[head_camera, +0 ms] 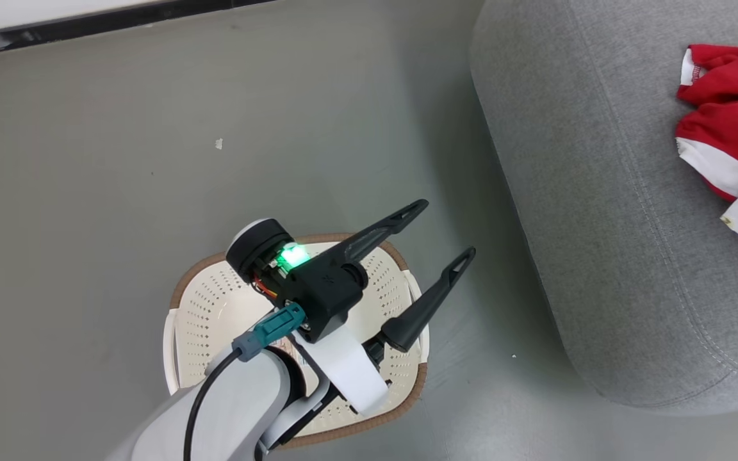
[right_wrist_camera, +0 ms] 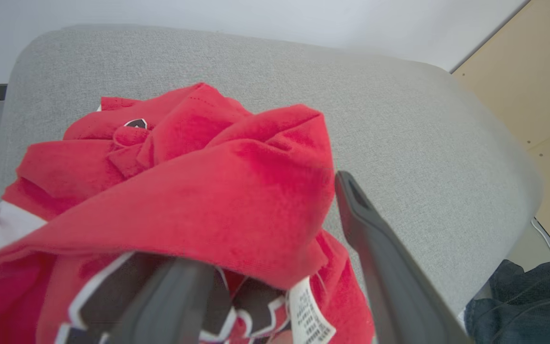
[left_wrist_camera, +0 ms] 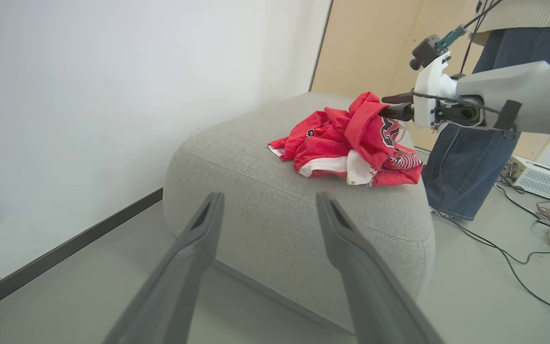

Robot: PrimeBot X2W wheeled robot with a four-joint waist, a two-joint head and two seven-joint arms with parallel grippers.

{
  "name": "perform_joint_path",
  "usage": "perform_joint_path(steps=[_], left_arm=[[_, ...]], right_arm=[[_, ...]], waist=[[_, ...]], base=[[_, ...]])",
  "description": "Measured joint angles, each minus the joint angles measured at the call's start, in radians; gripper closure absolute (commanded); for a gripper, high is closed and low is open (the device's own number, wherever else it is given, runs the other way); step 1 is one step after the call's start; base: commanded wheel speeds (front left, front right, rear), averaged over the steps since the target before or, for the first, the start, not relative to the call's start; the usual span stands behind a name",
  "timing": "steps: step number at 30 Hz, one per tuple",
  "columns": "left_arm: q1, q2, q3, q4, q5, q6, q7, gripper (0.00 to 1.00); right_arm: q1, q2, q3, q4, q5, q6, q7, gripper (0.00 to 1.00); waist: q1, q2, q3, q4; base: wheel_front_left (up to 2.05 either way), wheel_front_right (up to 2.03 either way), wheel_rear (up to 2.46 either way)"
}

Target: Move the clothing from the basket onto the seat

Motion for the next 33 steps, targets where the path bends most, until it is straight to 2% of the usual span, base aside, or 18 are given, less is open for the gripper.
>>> perform_joint_path(steps=[11, 22, 33], left_arm=[[0.001, -0.021, -0.031, 0.023, -0.009, -0.021, -0.035, 0.0], [0.018, -0.023, -0.025, 0.065, -0.038, -0.022, -0.088, 0.0], [0.075, 0.0, 0.03, 0.1, -0.049, -0.003, -0.139, 0.0]], right_arm=[[0.008, -0.067, 0.006, -0.031, 0.039, 0.0, -0.016, 0.0], [0.021, -0.151, 0.053, -0.101, 0.082, 0.0, -0.023, 0.0], [0.021, -0.142, 0.162, -0.19, 0.126, 0.0, -0.012, 0.0]], waist=[[0.0, 0.0, -0.037, -0.028], [0.0, 0.0, -0.097, -0.038], [0.0, 0.0, -0.172, -0.013]], base=[[0.0, 0.0, 0.0], [0.0, 0.0, 0.0], [0.0, 0.0, 0.0]])
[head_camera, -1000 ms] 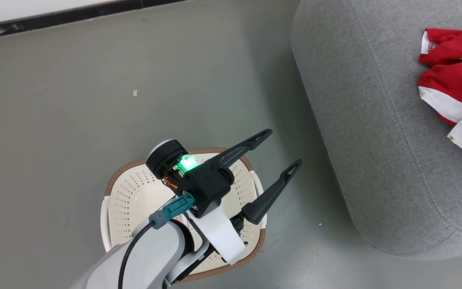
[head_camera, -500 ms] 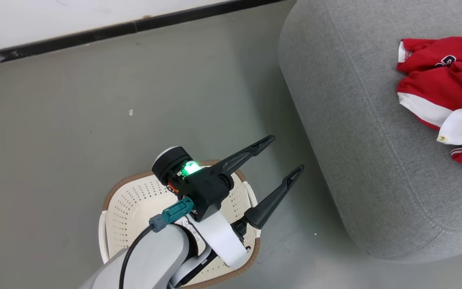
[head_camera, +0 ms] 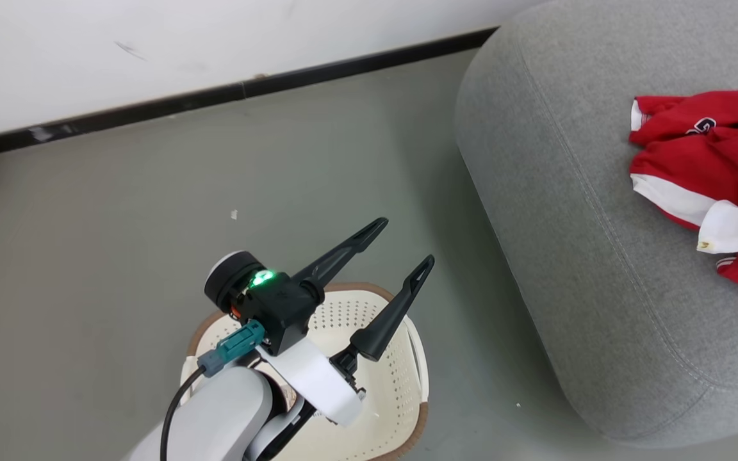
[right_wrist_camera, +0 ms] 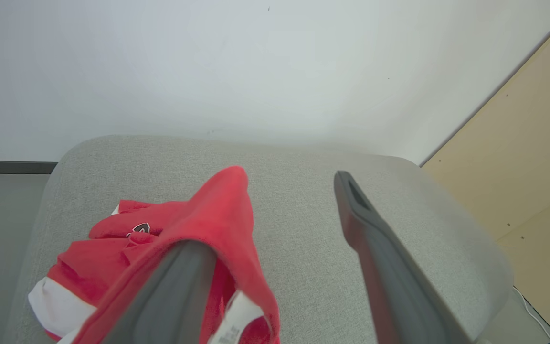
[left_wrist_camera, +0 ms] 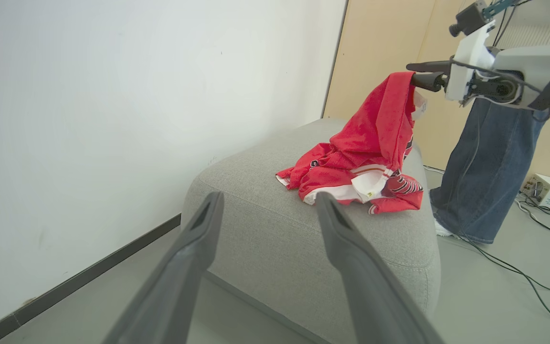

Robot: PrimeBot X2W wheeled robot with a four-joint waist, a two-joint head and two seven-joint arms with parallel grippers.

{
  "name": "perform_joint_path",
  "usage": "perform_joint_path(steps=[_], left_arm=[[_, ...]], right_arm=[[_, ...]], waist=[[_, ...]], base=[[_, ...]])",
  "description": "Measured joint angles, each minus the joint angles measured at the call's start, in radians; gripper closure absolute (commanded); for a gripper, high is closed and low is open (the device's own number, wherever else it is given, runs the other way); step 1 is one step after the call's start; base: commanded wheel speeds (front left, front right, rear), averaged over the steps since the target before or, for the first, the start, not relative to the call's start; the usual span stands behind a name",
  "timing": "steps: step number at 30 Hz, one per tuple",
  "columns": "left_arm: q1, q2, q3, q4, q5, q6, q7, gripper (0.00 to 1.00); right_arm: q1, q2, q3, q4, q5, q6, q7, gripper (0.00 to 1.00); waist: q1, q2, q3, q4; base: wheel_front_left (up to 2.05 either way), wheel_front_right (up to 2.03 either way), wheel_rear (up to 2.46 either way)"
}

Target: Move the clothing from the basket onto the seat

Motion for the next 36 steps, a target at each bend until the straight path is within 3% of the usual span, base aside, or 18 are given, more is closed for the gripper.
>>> perform_joint_path(steps=[14, 28, 36], left_arm=[[0.053, -0.012, -0.019, 0.016, -0.023, 0.007, -0.015, 0.0], [0.066, -0.016, -0.027, 0.011, -0.043, 0.007, -0.009, 0.0], [0.066, -0.009, -0.026, 0.007, -0.043, 0.007, -0.009, 0.0]], right_arm=[[0.103, -0.055, 0.069, 0.072, 0.051, 0.0, 0.153, 0.0], [0.191, -0.03, 0.214, 0.003, 0.273, 0.0, 0.351, 0.0], [0.233, -0.059, 0.262, -0.075, 0.417, 0.0, 0.465, 0.0]], waist=[[0.0, 0.0, -0.08, 0.059], [0.0, 0.0, -0.088, 0.047], [0.0, 0.0, -0.075, 0.024]], base=[[0.0, 0.0, 0.0], [0.0, 0.0, 0.0], [0.0, 0.0, 0.0]])
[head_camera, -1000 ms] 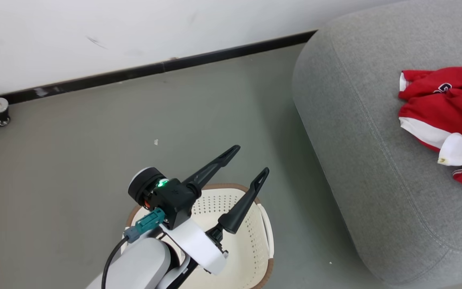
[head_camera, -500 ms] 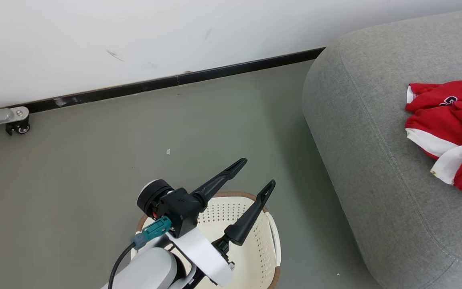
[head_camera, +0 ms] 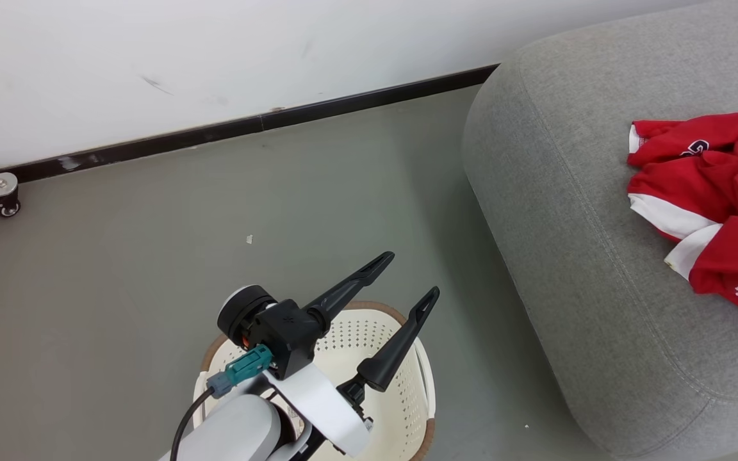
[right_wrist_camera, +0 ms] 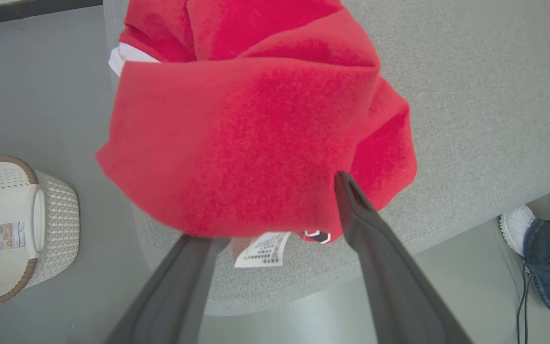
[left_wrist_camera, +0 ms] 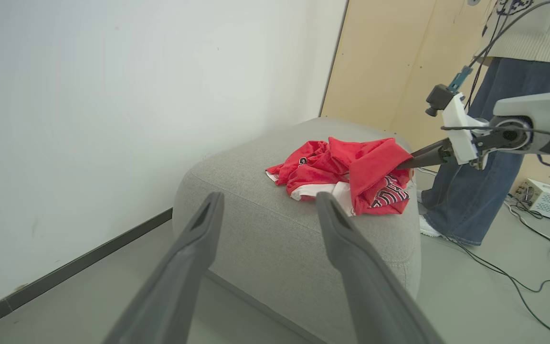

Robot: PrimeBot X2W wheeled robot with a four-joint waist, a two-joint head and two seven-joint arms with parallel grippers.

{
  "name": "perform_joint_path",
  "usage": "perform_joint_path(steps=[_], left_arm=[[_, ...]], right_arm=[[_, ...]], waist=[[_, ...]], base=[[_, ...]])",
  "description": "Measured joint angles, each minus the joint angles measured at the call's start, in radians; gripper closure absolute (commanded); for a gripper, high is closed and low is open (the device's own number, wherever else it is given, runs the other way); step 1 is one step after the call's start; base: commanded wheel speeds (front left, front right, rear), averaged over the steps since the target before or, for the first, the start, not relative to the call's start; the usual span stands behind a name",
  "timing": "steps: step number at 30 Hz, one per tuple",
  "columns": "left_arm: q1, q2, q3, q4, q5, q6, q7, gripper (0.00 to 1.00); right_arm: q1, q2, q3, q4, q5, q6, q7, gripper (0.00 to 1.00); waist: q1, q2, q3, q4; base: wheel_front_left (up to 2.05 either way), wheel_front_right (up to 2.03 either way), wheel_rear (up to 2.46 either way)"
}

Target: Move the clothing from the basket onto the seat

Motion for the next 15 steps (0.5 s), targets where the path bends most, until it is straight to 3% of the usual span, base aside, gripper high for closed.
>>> perform_joint_path(steps=[9, 15], left_arm=[[0.0, 0.008, 0.002, -0.002, 0.0, 0.0, 0.001, 0.0], [0.0, 0.009, 0.005, -0.002, 0.0, 0.0, 0.0, 0.0]], right_arm=[[0.082, -0.074, 0.051, -0.147, 0.184, 0.0, 0.138, 0.0], [0.099, -0.187, 0.042, -0.257, 0.224, 0.0, 0.142, 0.0]], waist=[[0.0, 0.0, 0.007, -0.032], [0.0, 0.0, 0.006, -0.052]], base=[[0.0, 0.0, 0.0], [0.0, 0.0, 0.0]])
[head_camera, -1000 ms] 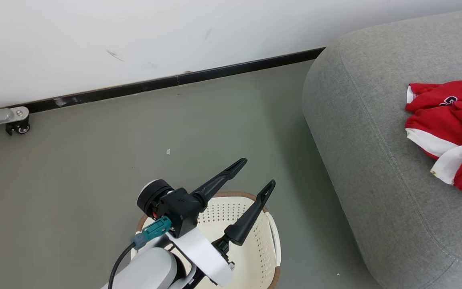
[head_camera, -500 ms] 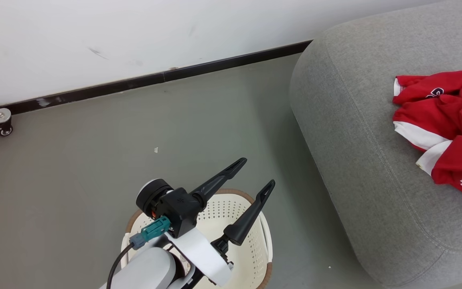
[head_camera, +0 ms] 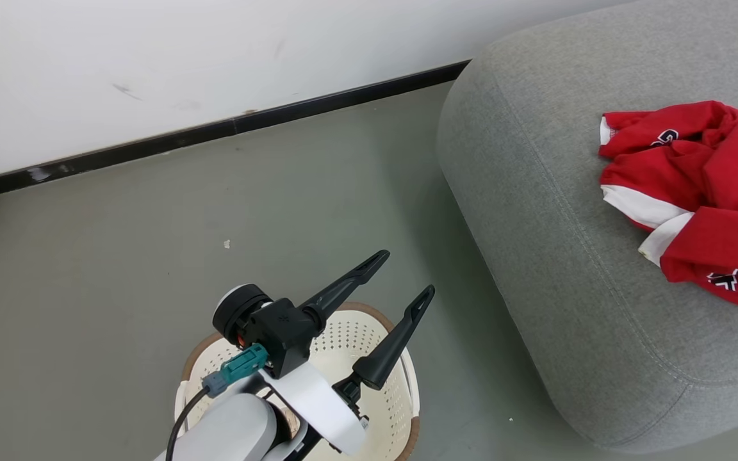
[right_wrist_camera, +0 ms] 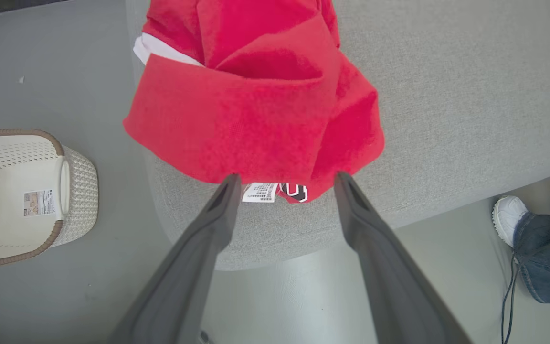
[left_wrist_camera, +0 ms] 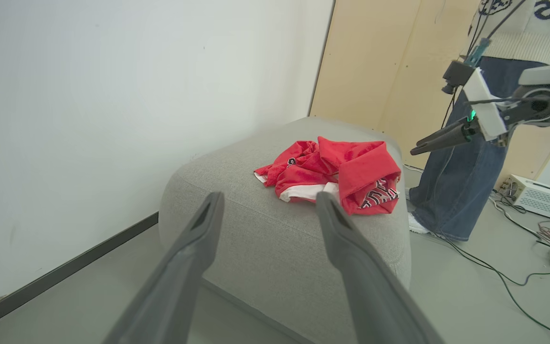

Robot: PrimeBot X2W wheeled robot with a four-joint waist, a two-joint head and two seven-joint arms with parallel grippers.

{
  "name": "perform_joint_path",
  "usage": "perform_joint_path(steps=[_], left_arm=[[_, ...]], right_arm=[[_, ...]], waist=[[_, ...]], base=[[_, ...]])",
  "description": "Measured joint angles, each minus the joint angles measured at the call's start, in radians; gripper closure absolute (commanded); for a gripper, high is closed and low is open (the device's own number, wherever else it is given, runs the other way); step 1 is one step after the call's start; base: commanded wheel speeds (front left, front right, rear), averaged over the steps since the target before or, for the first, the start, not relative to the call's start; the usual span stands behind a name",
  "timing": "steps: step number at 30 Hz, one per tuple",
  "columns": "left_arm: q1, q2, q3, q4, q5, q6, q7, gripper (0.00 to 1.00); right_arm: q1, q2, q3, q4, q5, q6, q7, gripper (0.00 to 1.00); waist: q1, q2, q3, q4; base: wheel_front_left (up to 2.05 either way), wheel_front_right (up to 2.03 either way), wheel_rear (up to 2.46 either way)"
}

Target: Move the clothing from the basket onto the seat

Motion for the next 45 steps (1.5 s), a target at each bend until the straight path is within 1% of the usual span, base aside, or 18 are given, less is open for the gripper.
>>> perform_joint_path(steps=[5, 8, 10, 13, 15, 17, 25, 30, 33, 36, 42, 45], left_arm=[[0.0, 0.0, 0.004, 0.0, 0.0, 0.0, -0.001, 0.0], [0.0, 0.0, 0.008, 0.0, 0.0, 0.0, -0.001, 0.0], [0.0, -0.001, 0.009, 0.0, 0.0, 0.0, -0.002, 0.0], [0.0, -0.001, 0.02, 0.002, -0.001, 0.001, -0.011, 0.0], [0.0, 0.0, 0.031, 0.007, -0.001, 0.005, -0.012, 0.0], [0.0, 0.001, 0.044, 0.012, -0.001, 0.02, -0.018, 0.0], [0.0, 0.015, 0.118, 0.037, -0.002, 0.07, -0.038, 0.0], [0.019, 0.017, 0.17, 0.057, -0.009, 0.116, -0.055, 0.0], [0.035, 0.017, 0.209, 0.07, -0.01, 0.152, -0.064, 0.0], [0.044, 0.017, 0.236, 0.08, -0.01, 0.177, -0.072, 0.0], [0.083, 0.018, 0.275, 0.107, -0.01, 0.22, -0.081, 0.0], [0.106, 0.021, 0.294, 0.126, -0.011, 0.233, -0.082, 0.0]], right_arm=[[0.002, -0.058, -0.022, -0.094, 0.022, 0.0, -0.007, 0.0], [0.001, -0.095, -0.046, -0.129, 0.008, 0.0, -0.051, 0.0], [-0.005, -0.108, -0.069, -0.146, -0.014, 0.0, -0.101, 0.0], [-0.012, -0.106, -0.08, -0.179, -0.055, 0.0, -0.169, 0.0], [-0.033, -0.087, -0.09, -0.188, -0.074, 0.0, -0.208, 0.0], [-0.052, -0.067, -0.091, -0.203, -0.101, 0.0, -0.246, 0.0], [-0.093, 0.088, -0.107, -0.203, -0.195, 0.0, -0.362, 0.0], [-0.114, 0.191, -0.121, -0.163, -0.267, 0.0, -0.423, 0.0], [-0.117, 0.255, -0.14, -0.129, -0.32, 0.0, -0.459, 0.0], [-0.127, 0.316, -0.159, -0.102, -0.371, 0.0, -0.494, 0.0], [-0.128, 0.417, -0.202, -0.077, -0.471, 0.0, -0.557, 0.0], [-0.125, 0.468, -0.214, -0.072, -0.504, 0.0, -0.583, 0.0]], waist=[[0.0, 0.0, -0.003, -0.018], [0.0, 0.0, -0.005, -0.028], [0.0, 0.0, -0.006, -0.033], [0.0, 0.0, -0.009, -0.036], [0.0, 0.0, -0.011, -0.033], [0.0, 0.0, -0.013, -0.028], [-0.0001, 0.0, -0.023, 0.006], [0.0, 0.0, -0.032, 0.032], [-0.0001, 0.0, -0.039, 0.049], [0.0, 0.0, -0.049, 0.066], [0.0, 0.0, -0.072, 0.098], [-0.0001, 0.0, -0.086, 0.112]], base=[[0.0, 0.0, 0.0], [0.0, 0.0, 0.0], [0.0, 0.0, 0.0], [0.0, 0.0, 0.0], [0.0, 0.0, 0.0], [0.0, 0.0, 0.0], [0.0, 0.0, 0.0], [0.0, 0.0, 0.0], [0.0, 0.0, 0.0], [0.0, 0.0, 0.0], [0.0, 0.0, 0.0], [0.0, 0.0, 0.0]])
